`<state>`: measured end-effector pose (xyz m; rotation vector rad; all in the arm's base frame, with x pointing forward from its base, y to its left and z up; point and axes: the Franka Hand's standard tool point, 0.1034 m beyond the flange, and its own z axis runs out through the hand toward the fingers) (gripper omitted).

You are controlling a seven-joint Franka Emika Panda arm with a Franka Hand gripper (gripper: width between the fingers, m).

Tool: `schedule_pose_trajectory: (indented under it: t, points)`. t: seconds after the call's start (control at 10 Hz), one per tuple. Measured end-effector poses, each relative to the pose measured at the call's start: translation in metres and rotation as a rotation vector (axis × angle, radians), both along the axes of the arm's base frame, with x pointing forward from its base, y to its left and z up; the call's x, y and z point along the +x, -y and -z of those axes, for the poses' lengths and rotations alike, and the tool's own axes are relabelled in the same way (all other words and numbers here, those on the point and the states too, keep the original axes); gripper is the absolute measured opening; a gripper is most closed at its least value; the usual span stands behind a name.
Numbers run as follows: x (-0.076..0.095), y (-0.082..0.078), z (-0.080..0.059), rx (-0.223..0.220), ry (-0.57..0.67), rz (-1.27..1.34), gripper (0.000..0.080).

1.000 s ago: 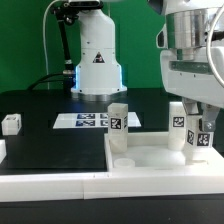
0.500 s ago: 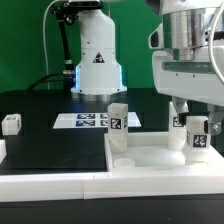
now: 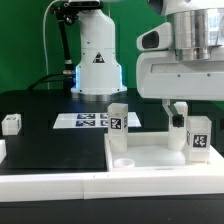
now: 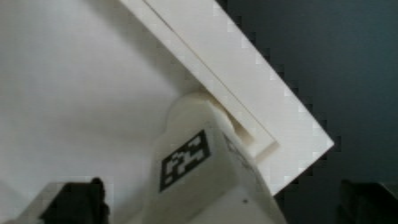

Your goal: Assemble square table

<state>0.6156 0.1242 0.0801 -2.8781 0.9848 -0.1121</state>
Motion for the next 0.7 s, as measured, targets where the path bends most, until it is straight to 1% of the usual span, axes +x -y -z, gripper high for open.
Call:
schedule_pose_trajectory:
  t: [0.3,0.5,0.7]
  points:
    - [0.0002,0.0022,0.0001,-0.025,0.014,-0.229,0.0649]
    - [0.0,0.0048,0.0009,-0.071,0.011,-0.455,0.0649]
    - [0.0011,0.0075,0.0008,-0.092,0.012,-0.565,0.0649]
